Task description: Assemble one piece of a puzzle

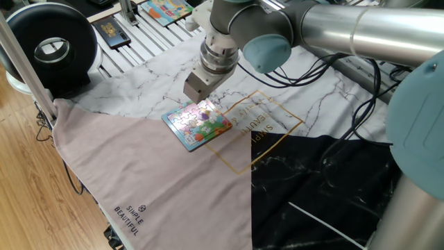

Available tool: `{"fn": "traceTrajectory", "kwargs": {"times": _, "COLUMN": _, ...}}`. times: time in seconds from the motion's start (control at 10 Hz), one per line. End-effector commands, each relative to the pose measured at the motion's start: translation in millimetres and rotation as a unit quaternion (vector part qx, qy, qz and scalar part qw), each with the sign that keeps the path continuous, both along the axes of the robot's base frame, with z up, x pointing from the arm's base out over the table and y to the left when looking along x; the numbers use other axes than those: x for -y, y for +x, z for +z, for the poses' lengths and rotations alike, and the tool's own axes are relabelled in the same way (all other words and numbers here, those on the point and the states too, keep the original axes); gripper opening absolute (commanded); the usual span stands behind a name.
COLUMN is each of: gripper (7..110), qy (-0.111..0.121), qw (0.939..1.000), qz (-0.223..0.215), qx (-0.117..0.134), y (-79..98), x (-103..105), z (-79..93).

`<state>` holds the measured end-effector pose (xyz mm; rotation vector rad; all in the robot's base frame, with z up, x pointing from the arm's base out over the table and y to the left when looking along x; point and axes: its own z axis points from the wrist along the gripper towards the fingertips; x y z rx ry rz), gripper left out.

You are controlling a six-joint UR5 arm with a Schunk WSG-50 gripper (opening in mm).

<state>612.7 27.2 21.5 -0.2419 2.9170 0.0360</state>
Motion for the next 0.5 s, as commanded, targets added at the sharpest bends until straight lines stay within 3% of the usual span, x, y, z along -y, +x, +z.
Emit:
{"fn": "traceTrajectory", "kwargs": {"times": 0.0, "gripper": 7, "qy": -0.032, "qw": 0.9989, "qz": 0.034, "qx": -0.004, "y": -3.5, "x": 34.6, "z": -7.8}}
{"fn": "traceTrajectory", "kwargs": {"times": 0.2, "gripper": 7, "qy": -0.018, "qw": 0.9988, "qz": 0.046, "qx": 0.006, "y": -14.1, "x": 42.0, "z": -21.5}}
{"fn": "traceTrajectory", "kwargs": {"times": 0.4, "gripper": 7, "qy": -0.004, "qw": 0.9993, "qz": 0.036, "qx": -0.009, "y": -21.3, "x": 29.7, "z": -18.8}}
